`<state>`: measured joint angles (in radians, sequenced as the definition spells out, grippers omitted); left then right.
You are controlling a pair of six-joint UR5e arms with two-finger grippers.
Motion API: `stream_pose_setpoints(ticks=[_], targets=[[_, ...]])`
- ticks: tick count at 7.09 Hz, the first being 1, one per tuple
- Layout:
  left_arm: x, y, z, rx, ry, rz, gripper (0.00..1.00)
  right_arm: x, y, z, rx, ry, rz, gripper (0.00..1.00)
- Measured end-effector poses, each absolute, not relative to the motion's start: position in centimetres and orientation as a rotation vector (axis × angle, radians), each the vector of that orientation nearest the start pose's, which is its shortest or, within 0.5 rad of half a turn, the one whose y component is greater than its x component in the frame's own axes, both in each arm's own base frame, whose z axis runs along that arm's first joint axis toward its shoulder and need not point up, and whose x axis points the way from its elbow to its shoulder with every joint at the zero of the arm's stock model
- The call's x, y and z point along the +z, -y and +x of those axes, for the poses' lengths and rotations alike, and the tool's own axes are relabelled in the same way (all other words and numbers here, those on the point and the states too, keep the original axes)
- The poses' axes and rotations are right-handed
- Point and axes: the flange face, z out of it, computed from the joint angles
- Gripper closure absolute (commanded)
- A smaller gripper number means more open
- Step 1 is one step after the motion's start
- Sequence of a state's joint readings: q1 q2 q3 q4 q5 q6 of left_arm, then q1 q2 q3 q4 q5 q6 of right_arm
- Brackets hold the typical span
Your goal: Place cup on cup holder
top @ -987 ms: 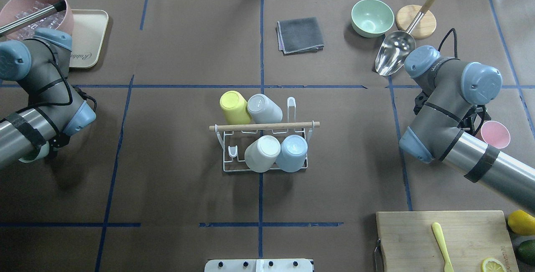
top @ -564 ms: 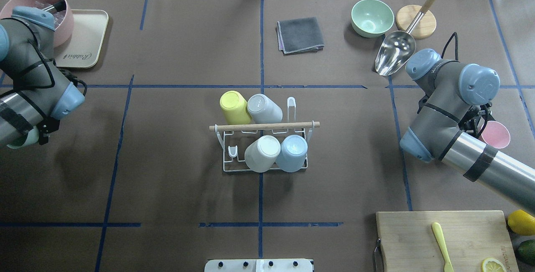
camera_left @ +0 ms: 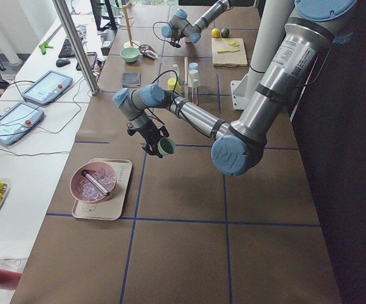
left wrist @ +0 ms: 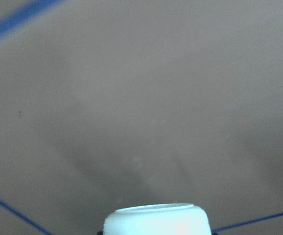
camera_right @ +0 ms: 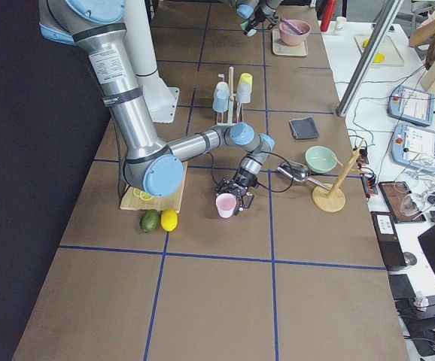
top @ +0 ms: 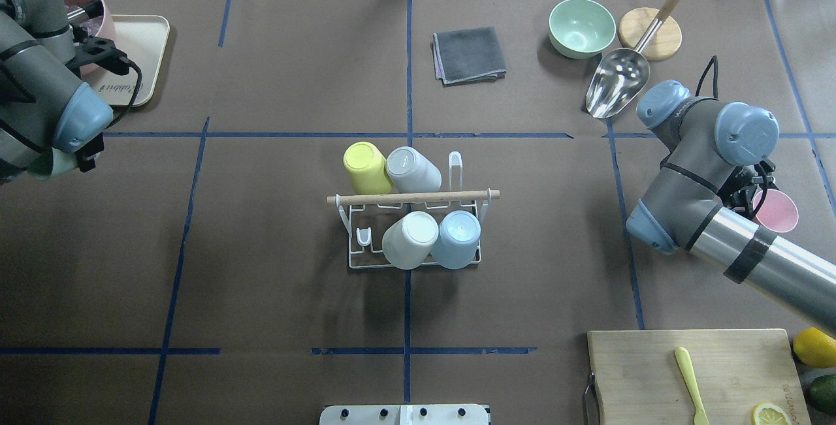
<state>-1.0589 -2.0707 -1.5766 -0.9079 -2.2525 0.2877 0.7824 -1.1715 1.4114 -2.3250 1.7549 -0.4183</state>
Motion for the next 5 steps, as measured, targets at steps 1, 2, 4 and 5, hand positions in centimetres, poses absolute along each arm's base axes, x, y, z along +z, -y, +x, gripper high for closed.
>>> stream_pose_setpoints(ticks=[1,2,4,5], targets=[[39.8,59.5,24.9,0.729,-0.688,-0.123,0.96,59.4,49.5,-33.4,-1.128,0.087,-0.568,0.20],[36.5,60.1,25.2,0.715,-0.702,-0.022,0.96,59.0,49.6,-33.6,-1.129,0.088,-0.566,0.62],[31.0,61.0,25.9,0.650,-0.762,0.237,0.96,58.3,49.8,-33.8,-1.129,0.090,-0.568,1.00],[28.9,61.1,26.1,0.633,-0.804,0.375,0.96,58.1,50.0,-33.5,-1.123,0.091,-0.571,1.00]])
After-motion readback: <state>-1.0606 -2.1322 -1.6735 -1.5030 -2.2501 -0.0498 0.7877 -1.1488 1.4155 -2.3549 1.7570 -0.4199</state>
